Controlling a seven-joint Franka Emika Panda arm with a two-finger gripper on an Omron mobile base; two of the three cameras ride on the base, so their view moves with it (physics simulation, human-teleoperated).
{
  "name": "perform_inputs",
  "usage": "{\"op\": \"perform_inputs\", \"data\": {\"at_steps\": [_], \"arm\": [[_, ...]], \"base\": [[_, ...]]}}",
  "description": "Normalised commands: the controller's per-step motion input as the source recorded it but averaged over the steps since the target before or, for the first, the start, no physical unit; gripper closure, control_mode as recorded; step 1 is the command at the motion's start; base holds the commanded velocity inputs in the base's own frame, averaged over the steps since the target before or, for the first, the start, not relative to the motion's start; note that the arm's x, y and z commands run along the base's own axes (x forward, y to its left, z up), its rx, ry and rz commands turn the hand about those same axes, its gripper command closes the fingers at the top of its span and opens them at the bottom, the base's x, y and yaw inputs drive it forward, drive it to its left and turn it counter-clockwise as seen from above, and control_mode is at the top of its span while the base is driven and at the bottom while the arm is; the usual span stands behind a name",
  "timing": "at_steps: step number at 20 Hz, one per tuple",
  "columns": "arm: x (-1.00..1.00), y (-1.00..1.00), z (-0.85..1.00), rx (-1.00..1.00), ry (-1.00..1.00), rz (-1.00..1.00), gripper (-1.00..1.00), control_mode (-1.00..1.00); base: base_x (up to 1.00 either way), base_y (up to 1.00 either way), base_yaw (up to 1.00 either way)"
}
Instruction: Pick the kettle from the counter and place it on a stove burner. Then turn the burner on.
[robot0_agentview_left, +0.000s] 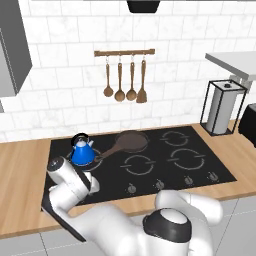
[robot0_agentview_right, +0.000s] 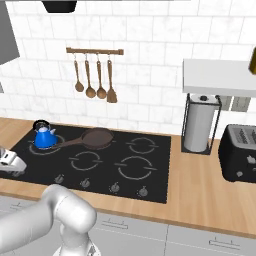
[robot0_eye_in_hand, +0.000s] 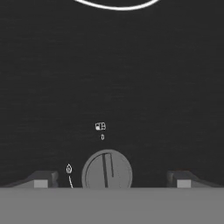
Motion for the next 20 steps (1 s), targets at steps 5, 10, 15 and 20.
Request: {"op": "perform_inputs", "data": {"at_steps": [5,10,15,20], "arm": [[0.03,0.00,0.00,0.00,0.00,0.00,1.00,-1.00],[0.00,0.00,0.00,0.00,0.00,0.00,1.00,-1.00],[0.00,0.00,0.00,0.00,-0.01,0.08,1.00,-1.00],[-0.03,0.00,0.00,-0.02,-0.02,0.27,1.00,-1.00]], "base": [[0.00,0.00,0.00],[0.00,0.00,0.00],[0.00,0.00,0.00],[0.00,0.00,0.00]]}}
